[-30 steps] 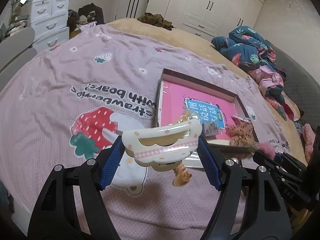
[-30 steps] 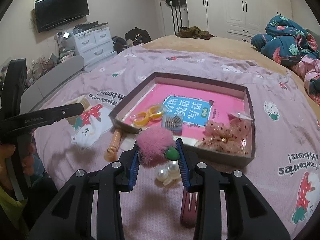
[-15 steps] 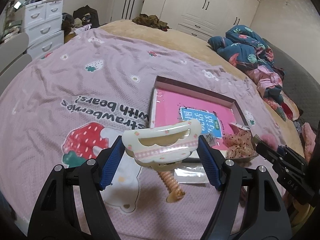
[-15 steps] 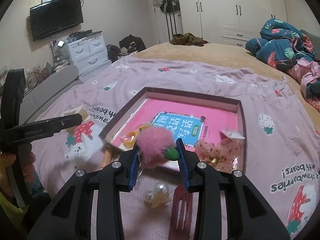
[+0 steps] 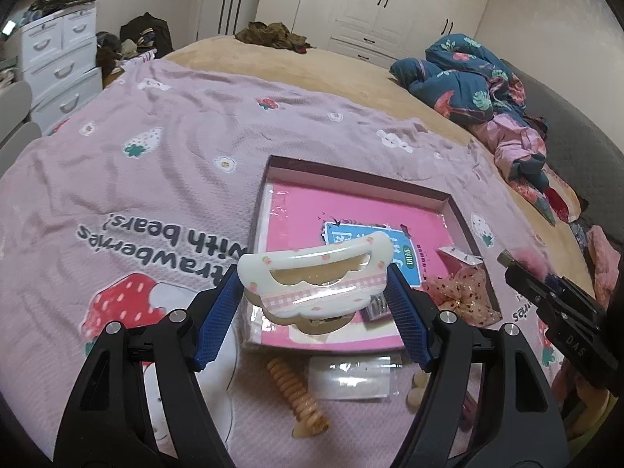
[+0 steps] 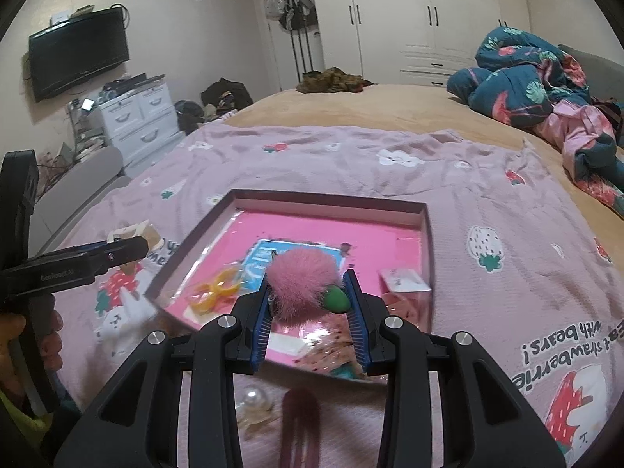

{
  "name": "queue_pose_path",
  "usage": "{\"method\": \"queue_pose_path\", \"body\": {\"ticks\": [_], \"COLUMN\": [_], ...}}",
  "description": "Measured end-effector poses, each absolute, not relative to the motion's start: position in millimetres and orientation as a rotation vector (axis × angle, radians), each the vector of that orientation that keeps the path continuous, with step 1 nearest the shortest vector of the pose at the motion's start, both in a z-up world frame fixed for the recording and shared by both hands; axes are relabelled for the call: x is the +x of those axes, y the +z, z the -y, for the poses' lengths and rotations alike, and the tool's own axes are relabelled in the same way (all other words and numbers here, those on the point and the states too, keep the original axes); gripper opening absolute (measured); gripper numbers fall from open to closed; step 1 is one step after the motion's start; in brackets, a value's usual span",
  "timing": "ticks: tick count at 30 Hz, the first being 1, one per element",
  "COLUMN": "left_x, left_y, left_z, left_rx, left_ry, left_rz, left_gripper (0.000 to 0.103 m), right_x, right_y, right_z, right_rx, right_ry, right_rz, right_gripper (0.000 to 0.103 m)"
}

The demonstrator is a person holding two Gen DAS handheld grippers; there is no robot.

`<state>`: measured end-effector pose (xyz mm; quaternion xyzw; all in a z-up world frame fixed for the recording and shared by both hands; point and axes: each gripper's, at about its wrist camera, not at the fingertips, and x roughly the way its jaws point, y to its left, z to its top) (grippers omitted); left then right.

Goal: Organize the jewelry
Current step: 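Carry both clips over the pink-lined box with both tools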

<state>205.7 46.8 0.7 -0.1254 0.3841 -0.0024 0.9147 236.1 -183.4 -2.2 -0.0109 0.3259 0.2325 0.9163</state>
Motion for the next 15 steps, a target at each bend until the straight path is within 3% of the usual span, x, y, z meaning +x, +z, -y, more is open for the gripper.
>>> {"method": "queue_pose_path", "body": {"ticks": [15], "left_x": [245], "left_y": [-32], "left_z": [-50], "left_rx": [-0.254], "left_ry": [0.009], "left_rz": [-0.869], "left_gripper": [0.065], "right_x": [271], "right_y": [-30], "right_z": [177], "right_rx": [-0.017], "right_ry": [0.441], "right_rz": [-0.741], "right_gripper": [0.033]}}
